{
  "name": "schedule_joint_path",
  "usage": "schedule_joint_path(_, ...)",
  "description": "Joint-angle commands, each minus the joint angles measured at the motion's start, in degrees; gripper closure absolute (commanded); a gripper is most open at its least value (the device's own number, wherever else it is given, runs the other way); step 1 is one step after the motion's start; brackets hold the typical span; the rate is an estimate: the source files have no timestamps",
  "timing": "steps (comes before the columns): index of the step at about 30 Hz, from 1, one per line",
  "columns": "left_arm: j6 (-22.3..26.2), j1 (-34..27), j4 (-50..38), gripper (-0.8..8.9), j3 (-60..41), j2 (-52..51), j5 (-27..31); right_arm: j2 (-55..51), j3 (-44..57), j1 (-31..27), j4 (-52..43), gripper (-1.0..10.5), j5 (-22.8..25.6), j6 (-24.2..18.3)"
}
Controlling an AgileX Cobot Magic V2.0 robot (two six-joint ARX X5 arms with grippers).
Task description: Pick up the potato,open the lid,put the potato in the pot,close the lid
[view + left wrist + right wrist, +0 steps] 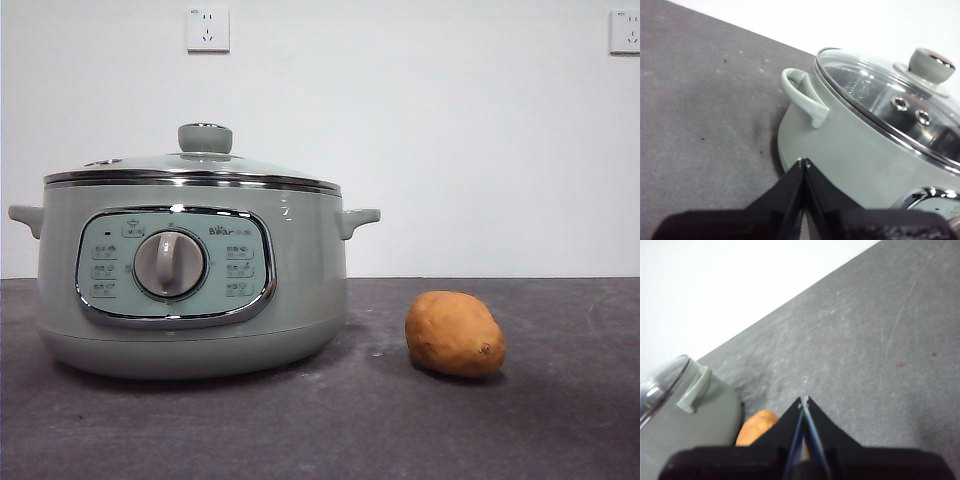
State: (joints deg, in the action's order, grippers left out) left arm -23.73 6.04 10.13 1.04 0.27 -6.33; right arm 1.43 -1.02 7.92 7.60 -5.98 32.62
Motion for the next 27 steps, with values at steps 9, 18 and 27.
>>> schedule_joint_path(9, -1.86, -0.13, -1.11, 8.2, 4.09, 0.44, -0.83, 2.84, -4.28, 0.07, 0.24, 9.6, -0.11, 2.43)
schedule_joint_path(18, 3.04, -0.15, 2.1, 8.2, 18.67, 10.03, 2.75, 16.68, -19.65, 0.07, 2.25, 9.6, -3.17, -5.62)
schedule_joint_path(27, 7.76, -0.11, 5.01, 8.19, 34.38, 24.68, -1.46, 33.51, -36.92, 0.07, 6.93, 9.6, -11.8, -12.76)
